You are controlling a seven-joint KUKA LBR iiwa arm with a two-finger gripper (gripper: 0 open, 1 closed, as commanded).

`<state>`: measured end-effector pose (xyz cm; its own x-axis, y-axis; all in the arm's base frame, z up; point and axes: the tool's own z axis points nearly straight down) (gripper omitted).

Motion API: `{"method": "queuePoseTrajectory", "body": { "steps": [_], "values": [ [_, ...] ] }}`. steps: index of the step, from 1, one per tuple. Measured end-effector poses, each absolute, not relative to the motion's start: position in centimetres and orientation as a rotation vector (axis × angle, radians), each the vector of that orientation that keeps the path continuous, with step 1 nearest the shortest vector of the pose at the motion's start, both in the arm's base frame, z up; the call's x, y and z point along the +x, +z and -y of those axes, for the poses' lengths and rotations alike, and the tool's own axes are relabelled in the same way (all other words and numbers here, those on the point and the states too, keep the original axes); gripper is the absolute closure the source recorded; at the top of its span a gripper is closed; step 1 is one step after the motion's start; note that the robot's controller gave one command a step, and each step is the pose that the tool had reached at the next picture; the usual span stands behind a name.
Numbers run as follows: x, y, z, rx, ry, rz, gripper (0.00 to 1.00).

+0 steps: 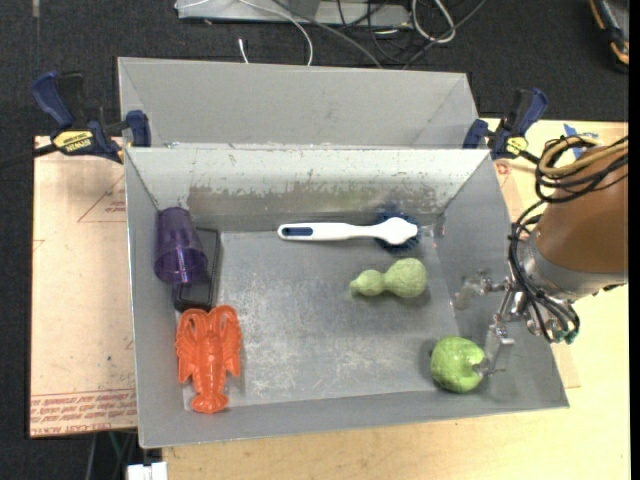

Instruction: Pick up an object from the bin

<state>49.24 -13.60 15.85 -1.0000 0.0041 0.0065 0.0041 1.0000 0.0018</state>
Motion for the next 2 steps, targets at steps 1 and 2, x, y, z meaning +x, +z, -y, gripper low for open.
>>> {"method": "queuePoseTrajectory", "body": {
  "steps": [1, 2],
  "values": [
    [49.4, 16.2, 13.5, 0.003, -0.001, 3.142, 0.0],
    [48.7, 7.4, 11.2, 0.746, 0.009, 3.079, 0.0]
  ]
}}
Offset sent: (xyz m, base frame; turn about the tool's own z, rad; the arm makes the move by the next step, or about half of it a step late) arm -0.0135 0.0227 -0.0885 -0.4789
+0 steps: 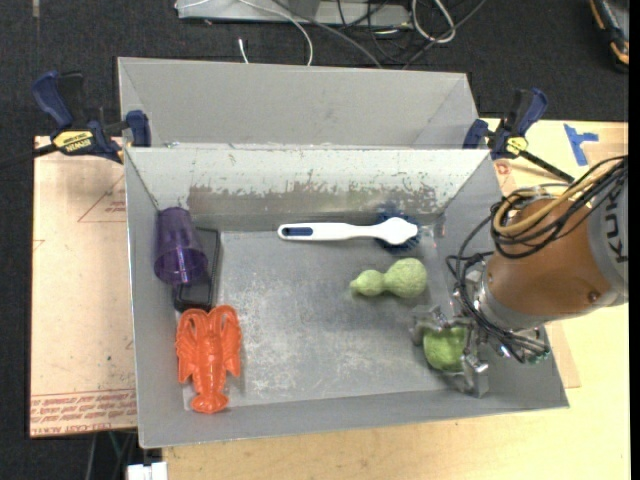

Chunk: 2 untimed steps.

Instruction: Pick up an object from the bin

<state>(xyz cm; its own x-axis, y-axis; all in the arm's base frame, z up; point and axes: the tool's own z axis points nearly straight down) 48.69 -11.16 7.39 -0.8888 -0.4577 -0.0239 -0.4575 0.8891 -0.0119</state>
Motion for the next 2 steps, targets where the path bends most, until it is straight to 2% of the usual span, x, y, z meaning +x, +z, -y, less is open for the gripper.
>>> {"method": "queuePoseTrajectory", "body": {
  "steps": [1, 2],
  "values": [
    [48.6, 11.5, 10.2, -0.866, -0.002, -3.014, 0.0],
    [49.6, 10.0, 14.3, -0.702, -0.003, -3.044, 0.0]
  ]
}}
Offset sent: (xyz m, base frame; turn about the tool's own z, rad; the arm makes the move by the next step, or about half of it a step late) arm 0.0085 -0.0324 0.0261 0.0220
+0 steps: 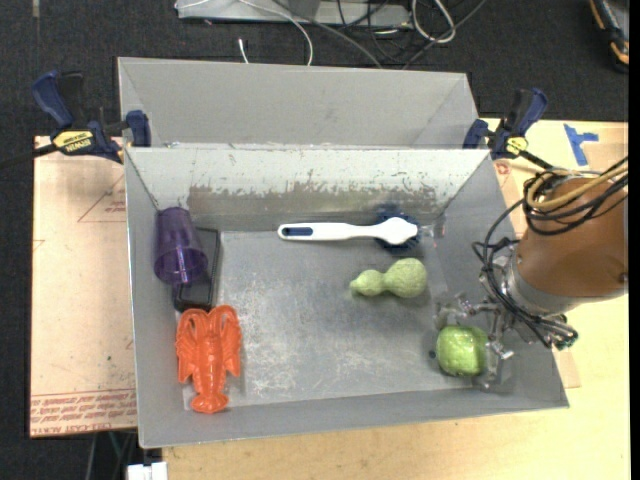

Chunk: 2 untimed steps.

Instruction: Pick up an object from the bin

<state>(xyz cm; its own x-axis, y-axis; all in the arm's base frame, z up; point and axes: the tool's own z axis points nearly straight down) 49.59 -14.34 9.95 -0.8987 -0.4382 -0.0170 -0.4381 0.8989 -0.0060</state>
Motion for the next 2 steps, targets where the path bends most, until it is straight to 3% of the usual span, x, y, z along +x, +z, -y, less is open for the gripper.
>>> {"method": "queuePoseTrajectory", "body": {
  "steps": [1, 2],
  "values": [
    [50.3, 7.0, 13.8, -1.263, 0.036, -2.863, 0.0],
    [49.1, 7.1, 14.5, -0.845, -0.002, -2.997, 1.0]
  ]
}}
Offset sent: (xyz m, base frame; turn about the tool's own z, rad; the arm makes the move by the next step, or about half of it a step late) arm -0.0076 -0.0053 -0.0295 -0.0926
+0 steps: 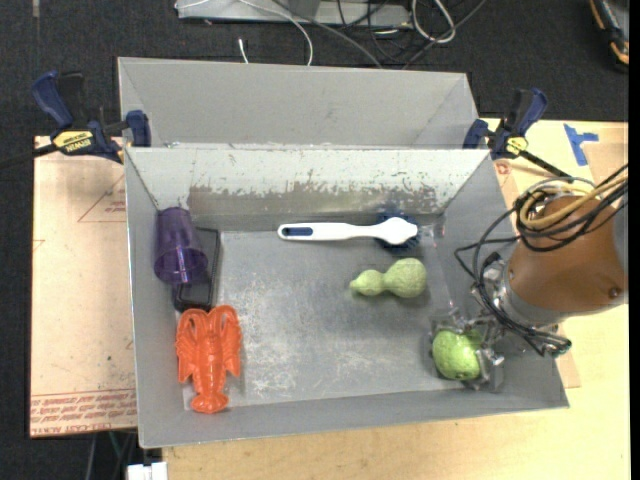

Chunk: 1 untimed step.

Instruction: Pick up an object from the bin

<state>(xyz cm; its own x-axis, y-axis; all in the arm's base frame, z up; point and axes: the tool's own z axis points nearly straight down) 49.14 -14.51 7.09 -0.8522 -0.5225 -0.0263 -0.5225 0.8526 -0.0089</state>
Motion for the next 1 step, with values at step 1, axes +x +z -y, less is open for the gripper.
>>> {"method": "queuePoseTrajectory", "body": {
  "steps": [1],
  "values": [
    [49.14, 7.12, 14.5, -0.846, -0.002, -2.997, 1.0]
  ]
}}
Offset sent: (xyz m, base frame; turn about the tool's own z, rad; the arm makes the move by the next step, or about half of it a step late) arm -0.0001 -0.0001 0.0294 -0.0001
